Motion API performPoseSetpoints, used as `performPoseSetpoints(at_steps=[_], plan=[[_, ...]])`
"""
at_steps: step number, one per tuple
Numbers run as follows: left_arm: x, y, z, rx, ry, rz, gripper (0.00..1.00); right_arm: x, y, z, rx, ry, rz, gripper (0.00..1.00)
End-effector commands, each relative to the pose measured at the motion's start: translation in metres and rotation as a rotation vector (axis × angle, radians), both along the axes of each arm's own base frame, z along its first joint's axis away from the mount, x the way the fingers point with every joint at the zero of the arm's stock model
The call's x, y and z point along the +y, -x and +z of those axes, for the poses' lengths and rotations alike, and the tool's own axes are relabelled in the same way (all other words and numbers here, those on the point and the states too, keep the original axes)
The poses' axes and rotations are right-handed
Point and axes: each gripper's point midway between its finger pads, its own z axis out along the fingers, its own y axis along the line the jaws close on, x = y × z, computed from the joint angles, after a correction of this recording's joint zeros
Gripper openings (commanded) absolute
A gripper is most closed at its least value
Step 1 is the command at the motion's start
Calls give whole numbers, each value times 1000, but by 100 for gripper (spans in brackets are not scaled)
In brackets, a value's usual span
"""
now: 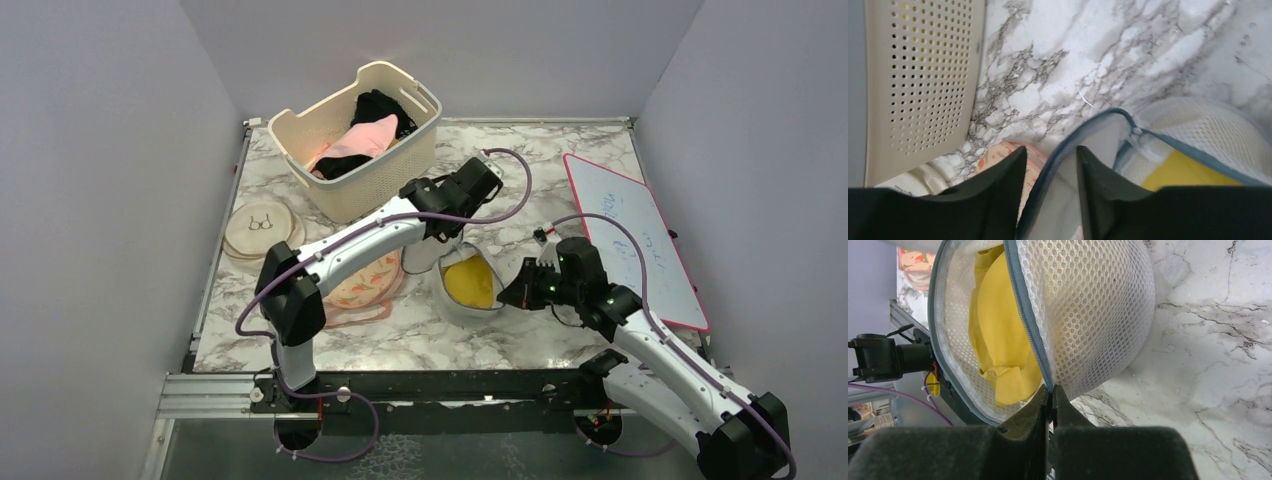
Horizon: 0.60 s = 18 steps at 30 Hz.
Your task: Unzip the laundry bag and remove the bra
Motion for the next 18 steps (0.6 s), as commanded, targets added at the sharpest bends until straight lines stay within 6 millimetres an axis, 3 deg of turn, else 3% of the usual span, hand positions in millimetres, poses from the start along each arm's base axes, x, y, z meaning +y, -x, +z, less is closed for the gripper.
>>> performPoseSetpoints(at_steps=[1, 4, 9, 14, 18], plan=[[22, -33, 22, -157, -151, 120, 46, 4, -2, 10, -39, -28, 10, 1], [22, -27, 33, -169, -134, 136, 67, 4, -2, 15, -63, -42, 18, 1], [16, 11, 46, -74, 67, 93, 87, 6, -1, 17, -79, -50, 36, 1], [-11, 63, 55, 75, 323, -43, 86, 7, -1, 14, -69, -44, 47, 1], [-41, 105, 45, 240, 566, -140, 71, 6, -1, 17, -94, -55, 37, 1]])
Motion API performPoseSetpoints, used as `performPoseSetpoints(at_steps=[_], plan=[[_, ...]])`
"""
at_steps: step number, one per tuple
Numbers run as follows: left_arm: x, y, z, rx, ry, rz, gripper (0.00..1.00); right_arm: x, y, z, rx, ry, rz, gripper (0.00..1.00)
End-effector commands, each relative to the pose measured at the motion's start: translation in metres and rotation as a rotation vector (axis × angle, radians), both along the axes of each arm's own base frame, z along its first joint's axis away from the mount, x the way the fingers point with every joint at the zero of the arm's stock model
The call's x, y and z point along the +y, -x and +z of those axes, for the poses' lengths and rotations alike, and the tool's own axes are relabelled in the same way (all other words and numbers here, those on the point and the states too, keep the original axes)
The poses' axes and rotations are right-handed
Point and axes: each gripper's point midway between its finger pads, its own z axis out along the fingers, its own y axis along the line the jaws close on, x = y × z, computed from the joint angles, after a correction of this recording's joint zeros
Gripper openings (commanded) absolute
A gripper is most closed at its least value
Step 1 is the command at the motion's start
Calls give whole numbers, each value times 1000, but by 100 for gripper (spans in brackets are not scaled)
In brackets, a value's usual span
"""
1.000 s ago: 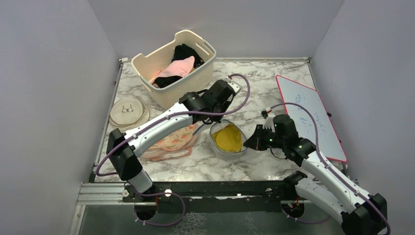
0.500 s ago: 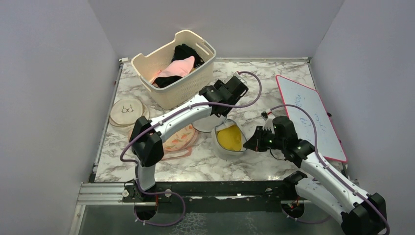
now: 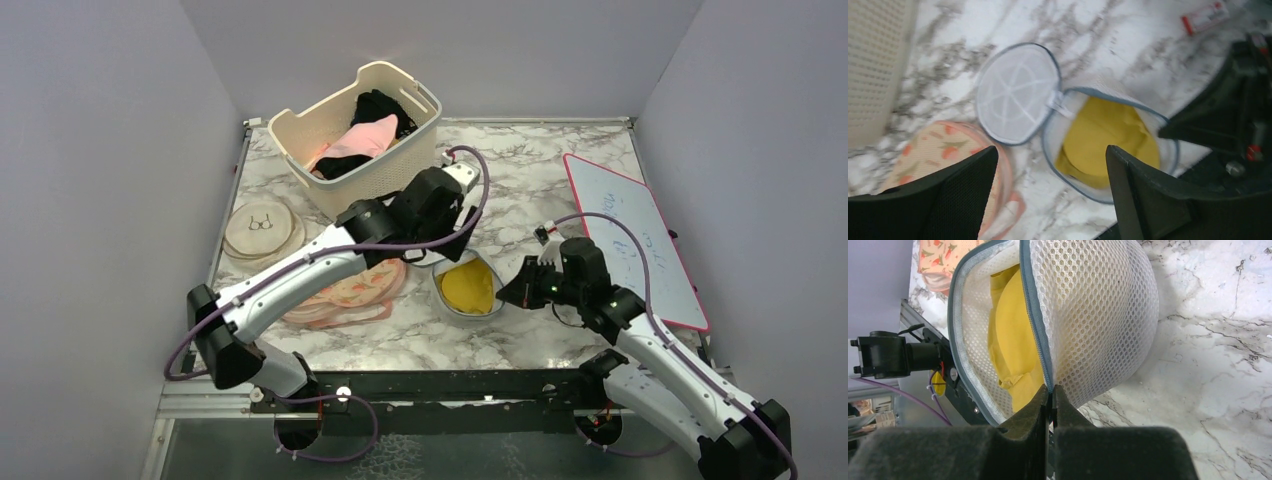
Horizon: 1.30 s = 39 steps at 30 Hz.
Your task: Unzip the laundry bag and remove the bra
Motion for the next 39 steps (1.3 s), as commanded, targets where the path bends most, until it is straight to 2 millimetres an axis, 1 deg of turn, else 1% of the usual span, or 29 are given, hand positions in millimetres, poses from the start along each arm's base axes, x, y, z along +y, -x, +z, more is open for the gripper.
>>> performPoseSetpoints(at_steps=[1, 2, 4, 5, 7, 9, 10, 12, 14, 16, 19, 22, 25, 30, 34, 39], plan=[[-54, 61, -20, 258, 334, -186, 66, 3, -1, 8, -53, -30, 16, 1], [-61, 69, -24, 289, 379, -209, 61, 3, 0, 9, -57, -34, 20, 1], [-68, 76, -36, 328, 440, -208, 58, 4, 1, 10, -64, -41, 29, 1], [-70, 77, -42, 340, 459, -200, 58, 4, 1, 11, -65, -41, 30, 1], [-75, 78, -49, 358, 490, -201, 65, 5, 1, 11, -63, -38, 35, 1], [-75, 77, -56, 360, 488, -188, 67, 5, 2, 11, -60, -39, 43, 1], [-75, 75, -60, 362, 485, -180, 67, 5, 2, 11, -59, -40, 44, 1], [-78, 76, -67, 379, 488, -175, 63, 5, 3, 10, -57, -45, 44, 1], [-85, 80, -71, 409, 505, -192, 61, 6, 5, 9, -56, -51, 45, 1], [-91, 82, -77, 420, 507, -198, 63, 5, 5, 9, -60, -53, 45, 1], [-96, 80, -87, 419, 493, -187, 62, 6, 4, 9, -65, -52, 45, 1], [-99, 78, -93, 414, 475, -178, 55, 7, 5, 8, -56, -51, 55, 1], [-98, 77, -99, 407, 458, -163, 45, 7, 4, 8, -59, -49, 55, 1], [-94, 82, -112, 414, 428, -153, 41, 6, 3, 9, -67, -47, 51, 1], [-101, 85, -119, 436, 423, -163, 31, 6, 4, 7, -56, -46, 53, 1], [-104, 84, -128, 434, 406, -159, 29, 7, 4, 7, -62, -50, 53, 1]])
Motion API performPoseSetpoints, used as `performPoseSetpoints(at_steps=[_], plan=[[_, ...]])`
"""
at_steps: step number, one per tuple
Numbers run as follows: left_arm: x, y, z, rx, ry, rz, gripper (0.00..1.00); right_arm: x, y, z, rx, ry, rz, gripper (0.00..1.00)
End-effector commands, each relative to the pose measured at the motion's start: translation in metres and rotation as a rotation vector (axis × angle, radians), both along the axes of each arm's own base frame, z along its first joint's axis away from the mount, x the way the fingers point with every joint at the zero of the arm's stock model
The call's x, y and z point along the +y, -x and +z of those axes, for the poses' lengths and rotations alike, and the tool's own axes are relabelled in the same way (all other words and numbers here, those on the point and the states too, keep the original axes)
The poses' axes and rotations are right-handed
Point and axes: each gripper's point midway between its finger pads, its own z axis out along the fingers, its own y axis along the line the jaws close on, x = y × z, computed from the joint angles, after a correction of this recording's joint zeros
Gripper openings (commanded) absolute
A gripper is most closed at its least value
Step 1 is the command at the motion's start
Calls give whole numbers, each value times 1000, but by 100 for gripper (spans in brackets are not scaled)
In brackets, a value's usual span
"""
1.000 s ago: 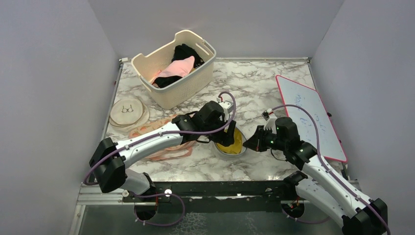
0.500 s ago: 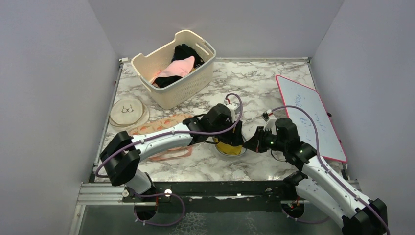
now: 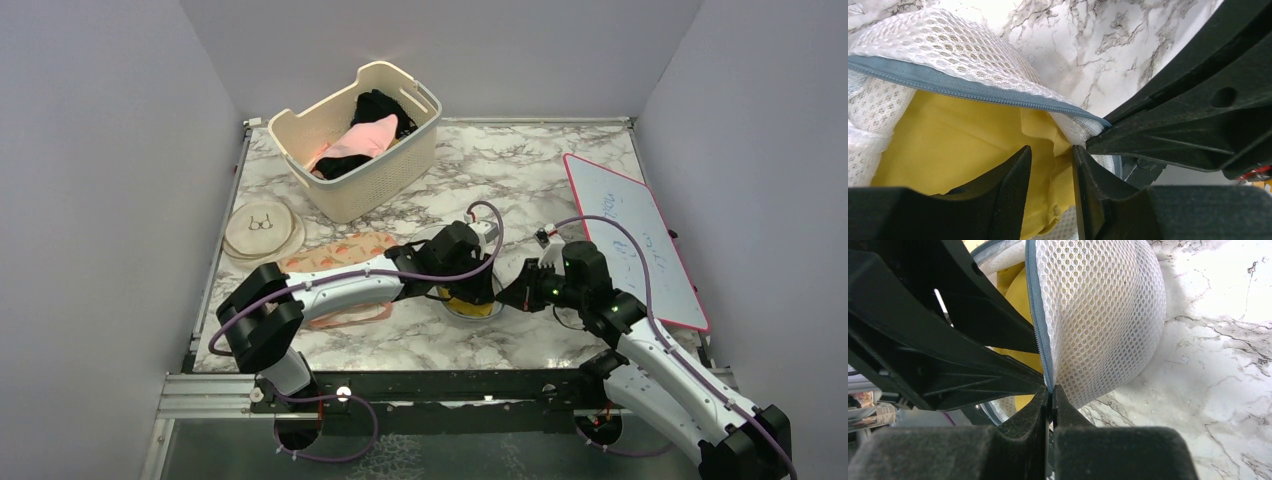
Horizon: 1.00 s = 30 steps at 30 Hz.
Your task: Unzip the laundry bag and remove the bra
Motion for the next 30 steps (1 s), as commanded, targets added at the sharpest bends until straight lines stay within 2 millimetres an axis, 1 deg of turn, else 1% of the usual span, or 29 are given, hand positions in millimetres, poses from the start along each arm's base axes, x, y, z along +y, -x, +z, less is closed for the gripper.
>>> performPoseSetpoints(at_steps=[1, 5, 9, 12, 14, 15, 18, 22, 25, 30], plan=[[-7, -3, -4, -18, 12, 6, 29, 5, -1, 5, -31, -23, 23, 1], [-10, -1, -14, -6, 14, -6, 29, 5, -1, 4, -21, -18, 26, 1], [-13, -2, -21, -2, 4, -16, 22, 4, -2, 5, -17, -13, 19, 1], [-13, -5, -16, -26, 3, -15, 17, 4, -1, 3, -15, -15, 14, 1], [-12, -7, -10, -42, 3, -11, 10, 3, -2, 3, -19, -18, 12, 1], [-11, -8, -5, -54, 7, -11, 6, 4, -1, 4, -19, -18, 14, 1], [-8, -11, 13, -99, 29, -10, 0, 4, -2, 4, -17, -17, 13, 1], [0, -16, 46, -187, 60, 1, 0, 3, -3, 3, -14, -10, 10, 1], [8, -19, 78, -256, 99, 14, 0, 3, -4, 2, -12, -6, 11, 1], [25, -25, 127, -376, 156, 68, 0, 3, -4, 3, -14, -6, 3, 1]])
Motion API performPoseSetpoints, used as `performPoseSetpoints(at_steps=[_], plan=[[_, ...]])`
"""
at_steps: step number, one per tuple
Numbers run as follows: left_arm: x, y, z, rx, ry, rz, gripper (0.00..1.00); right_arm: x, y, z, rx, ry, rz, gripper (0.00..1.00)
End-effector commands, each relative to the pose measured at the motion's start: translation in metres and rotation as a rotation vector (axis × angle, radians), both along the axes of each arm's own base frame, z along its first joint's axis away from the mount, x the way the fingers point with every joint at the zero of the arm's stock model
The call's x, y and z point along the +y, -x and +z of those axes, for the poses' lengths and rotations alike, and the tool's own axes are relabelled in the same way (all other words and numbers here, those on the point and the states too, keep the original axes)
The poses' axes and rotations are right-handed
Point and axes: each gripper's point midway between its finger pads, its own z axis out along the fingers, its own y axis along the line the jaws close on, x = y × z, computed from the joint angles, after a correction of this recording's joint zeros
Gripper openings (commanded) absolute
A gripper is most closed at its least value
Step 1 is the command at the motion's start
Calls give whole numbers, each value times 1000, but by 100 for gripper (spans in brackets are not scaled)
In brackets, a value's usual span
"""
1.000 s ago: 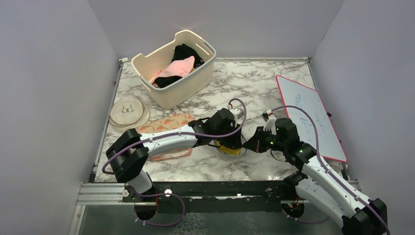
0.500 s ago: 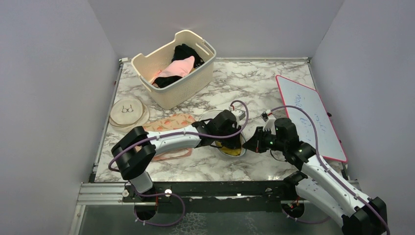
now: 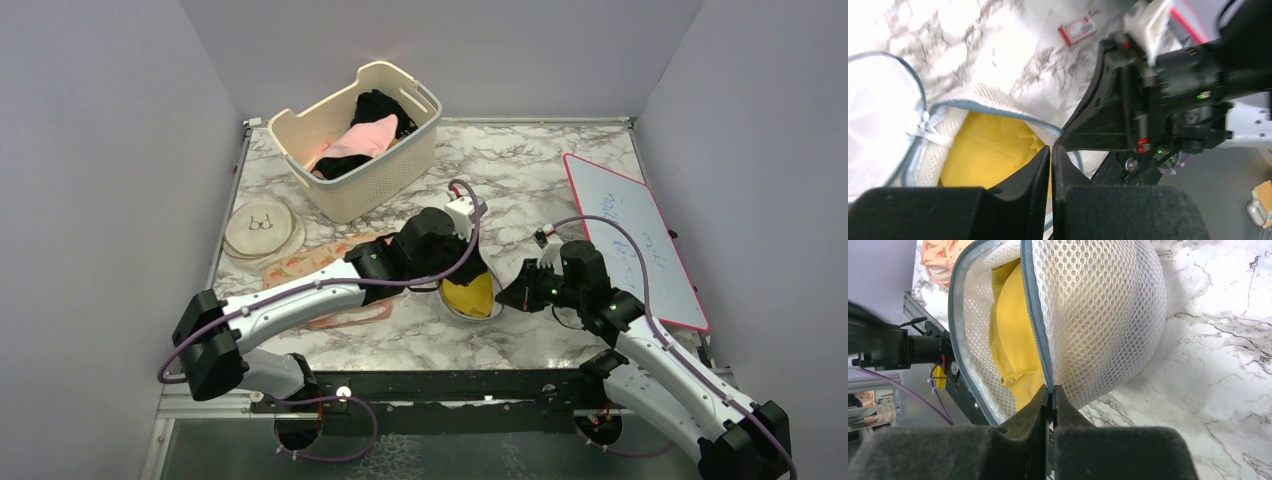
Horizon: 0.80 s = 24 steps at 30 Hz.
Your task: Unzip the laundry bag and remove the bra
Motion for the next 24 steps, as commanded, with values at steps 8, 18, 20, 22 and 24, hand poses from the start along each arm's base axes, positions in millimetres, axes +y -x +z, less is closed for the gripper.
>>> performPoseSetpoints(at_steps=[8, 18, 20, 22, 24], plan=[[34, -9, 112, -234, 117, 86, 0, 2, -5, 10, -42, -18, -2, 1], [6, 11, 15, 48, 48, 22, 36, -1, -5, 15, -47, -22, -25, 1], [-2, 13, 0, 83, 84, 20, 42, -8, -8, 14, -31, -1, -87, 1], [-8, 11, -16, 107, 87, 26, 50, -20, -9, 6, 19, 38, -180, 1], [-14, 9, -32, 128, 67, 23, 54, -28, -10, 0, 39, 45, -250, 1]])
